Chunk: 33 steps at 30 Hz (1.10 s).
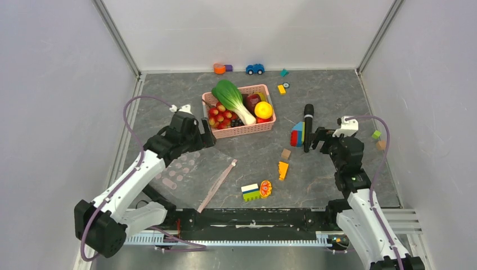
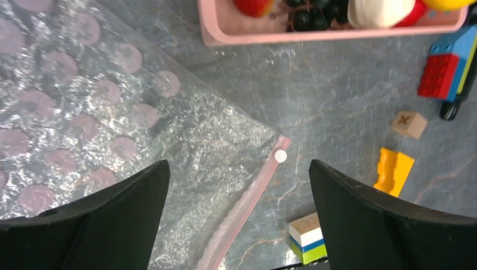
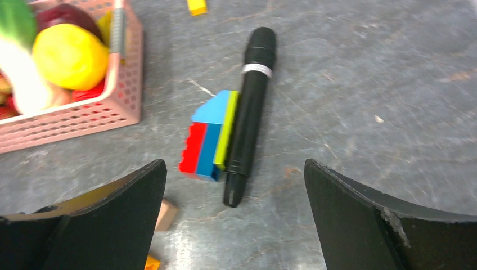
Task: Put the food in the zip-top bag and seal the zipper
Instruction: Pick up the zipper food storage bag at the center of the board.
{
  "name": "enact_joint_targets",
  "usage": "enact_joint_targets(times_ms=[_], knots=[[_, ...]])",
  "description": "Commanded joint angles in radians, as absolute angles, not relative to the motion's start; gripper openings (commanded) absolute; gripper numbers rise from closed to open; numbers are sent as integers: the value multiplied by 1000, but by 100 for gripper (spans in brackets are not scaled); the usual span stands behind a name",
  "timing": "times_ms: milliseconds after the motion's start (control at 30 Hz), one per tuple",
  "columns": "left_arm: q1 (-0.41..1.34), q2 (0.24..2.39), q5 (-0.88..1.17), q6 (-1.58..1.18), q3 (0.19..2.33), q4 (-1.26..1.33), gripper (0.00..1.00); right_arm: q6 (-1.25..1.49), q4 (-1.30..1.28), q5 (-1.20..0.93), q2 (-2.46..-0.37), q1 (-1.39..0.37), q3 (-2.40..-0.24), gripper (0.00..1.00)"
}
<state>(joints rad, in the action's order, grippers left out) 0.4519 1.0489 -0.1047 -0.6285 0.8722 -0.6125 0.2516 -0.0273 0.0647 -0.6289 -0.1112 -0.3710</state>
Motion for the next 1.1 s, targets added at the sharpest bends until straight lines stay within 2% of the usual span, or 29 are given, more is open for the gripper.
enact_joint_targets(times_ms=[0, 400, 600, 767, 900, 1067], knots=[[545, 1098, -144, -624, 871, -655, 100, 201, 99, -123, -605, -110, -351, 98], [865, 1163, -125, -693, 811, -854, 100, 169, 154, -327, -670, -110, -334, 98], [925, 1279, -174, -714, 821, -910, 99, 181, 153, -359, -684, -110, -336, 98], [933, 1317, -274, -729, 833, -909, 85, 170, 142, -316, -649, -110, -330, 98], [940, 1334, -272, -728, 817, -875, 76, 148, 110, -318, -630, -110, -346, 98], [943, 1368, -261, -700, 816, -832, 59, 132, 54, -340, -646, -110, -383, 98]])
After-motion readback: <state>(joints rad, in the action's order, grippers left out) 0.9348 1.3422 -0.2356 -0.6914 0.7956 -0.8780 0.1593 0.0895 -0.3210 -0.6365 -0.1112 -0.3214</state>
